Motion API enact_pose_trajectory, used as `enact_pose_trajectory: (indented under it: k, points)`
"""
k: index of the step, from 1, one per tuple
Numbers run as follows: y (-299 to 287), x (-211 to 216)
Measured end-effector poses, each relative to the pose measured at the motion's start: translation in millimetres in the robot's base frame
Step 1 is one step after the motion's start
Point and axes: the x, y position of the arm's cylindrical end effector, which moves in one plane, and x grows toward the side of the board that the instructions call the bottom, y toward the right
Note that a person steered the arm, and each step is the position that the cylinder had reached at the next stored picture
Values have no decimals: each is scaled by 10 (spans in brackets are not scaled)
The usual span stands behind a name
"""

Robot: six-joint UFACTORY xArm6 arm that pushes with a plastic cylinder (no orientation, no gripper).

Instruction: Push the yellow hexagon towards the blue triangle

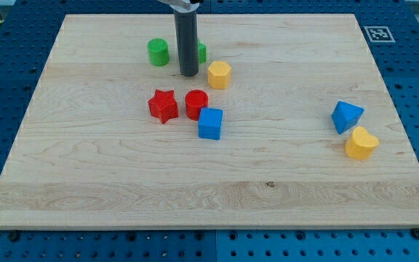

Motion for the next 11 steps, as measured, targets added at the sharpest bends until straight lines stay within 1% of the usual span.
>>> enact_pose_trajectory:
  k: [2,5,7,8,9,10,11]
  points:
    - [274,146]
    - [1091,79]
    - [1861,79]
    - [2090,79]
    - [2087,58]
    - [1901,36]
    - [1890,201]
